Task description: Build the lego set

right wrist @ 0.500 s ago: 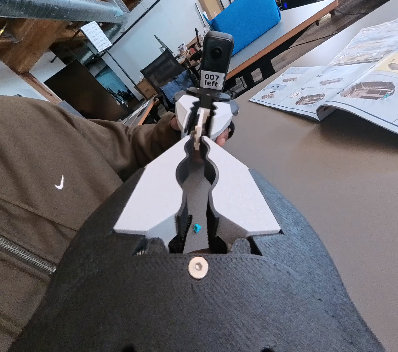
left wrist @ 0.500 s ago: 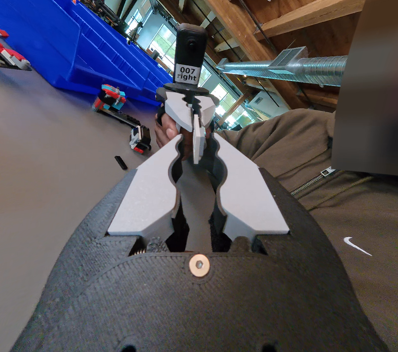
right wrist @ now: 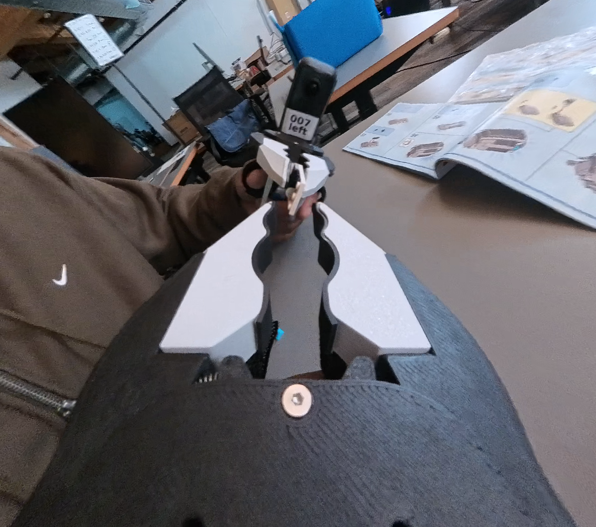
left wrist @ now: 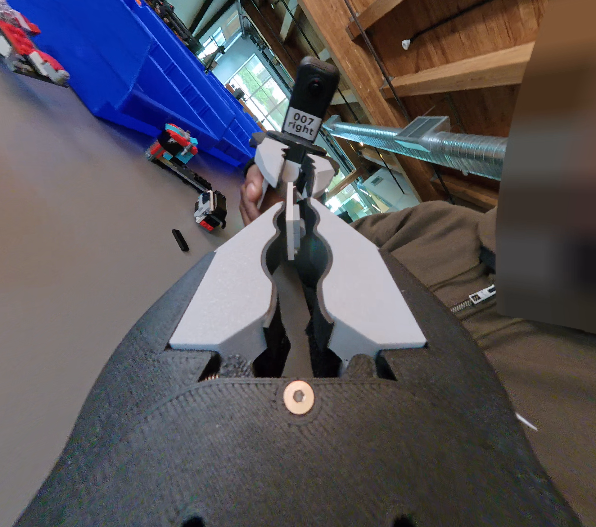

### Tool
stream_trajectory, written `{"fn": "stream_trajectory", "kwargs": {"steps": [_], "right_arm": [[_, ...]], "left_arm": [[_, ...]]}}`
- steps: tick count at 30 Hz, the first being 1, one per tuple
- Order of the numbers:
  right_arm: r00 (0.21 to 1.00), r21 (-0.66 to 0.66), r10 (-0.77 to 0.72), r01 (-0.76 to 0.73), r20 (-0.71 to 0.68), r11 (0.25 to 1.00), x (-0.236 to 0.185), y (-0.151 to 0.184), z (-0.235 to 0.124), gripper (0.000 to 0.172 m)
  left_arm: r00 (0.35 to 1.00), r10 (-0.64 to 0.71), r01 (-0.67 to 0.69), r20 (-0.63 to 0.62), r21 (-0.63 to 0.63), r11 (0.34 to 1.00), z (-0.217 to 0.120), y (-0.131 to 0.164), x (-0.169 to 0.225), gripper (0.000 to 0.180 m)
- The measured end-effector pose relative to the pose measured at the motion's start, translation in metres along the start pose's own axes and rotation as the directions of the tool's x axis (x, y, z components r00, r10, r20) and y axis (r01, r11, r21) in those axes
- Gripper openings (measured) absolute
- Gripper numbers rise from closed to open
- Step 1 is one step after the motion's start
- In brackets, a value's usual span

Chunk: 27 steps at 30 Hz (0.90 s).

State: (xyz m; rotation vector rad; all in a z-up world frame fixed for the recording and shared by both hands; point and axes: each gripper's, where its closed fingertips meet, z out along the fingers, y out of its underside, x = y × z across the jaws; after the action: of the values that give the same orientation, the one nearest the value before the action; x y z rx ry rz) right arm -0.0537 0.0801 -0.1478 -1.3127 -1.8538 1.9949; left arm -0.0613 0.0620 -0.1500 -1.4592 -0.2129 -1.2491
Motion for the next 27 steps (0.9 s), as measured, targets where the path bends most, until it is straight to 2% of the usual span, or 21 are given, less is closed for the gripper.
{"fn": "stream_trajectory", "kwargs": {"steps": [3,6,8,13,17,27], "right_arm": [[0.986,-0.027,-0.086,0.083,-0.140,0.996,0.016,-0.005,-0.024,0.026],[0.920,-0.206,-0.251,0.195,-0.299,0.959,0.041,0.011,-0.041,0.027],[0.869,-0.334,-0.335,0.214,-0.363,0.918,0.059,0.027,-0.047,0.031],[0.852,-0.438,-0.373,0.196,-0.366,0.878,0.070,0.053,-0.046,0.036],[0.848,-0.464,-0.389,0.199,-0.359,0.863,0.070,0.060,-0.045,0.036],[0.822,-0.522,-0.438,0.209,-0.364,0.827,0.071,0.073,-0.041,0.037]], "left_arm": [[0.998,-0.024,0.023,0.053,0.030,0.999,-0.004,-0.005,-0.010,0.011],[0.995,-0.043,0.037,0.095,0.059,0.998,-0.007,-0.009,-0.017,0.010],[0.990,-0.069,0.058,0.125,0.091,0.994,-0.010,-0.013,-0.023,0.011],[0.974,-0.146,0.115,0.175,0.175,0.978,-0.019,-0.021,-0.035,0.011],[0.965,-0.178,0.137,0.192,0.208,0.968,-0.022,-0.023,-0.038,0.011],[0.958,-0.247,0.184,0.145,0.350,0.919,-0.029,-0.035,-0.037,0.011]]}}
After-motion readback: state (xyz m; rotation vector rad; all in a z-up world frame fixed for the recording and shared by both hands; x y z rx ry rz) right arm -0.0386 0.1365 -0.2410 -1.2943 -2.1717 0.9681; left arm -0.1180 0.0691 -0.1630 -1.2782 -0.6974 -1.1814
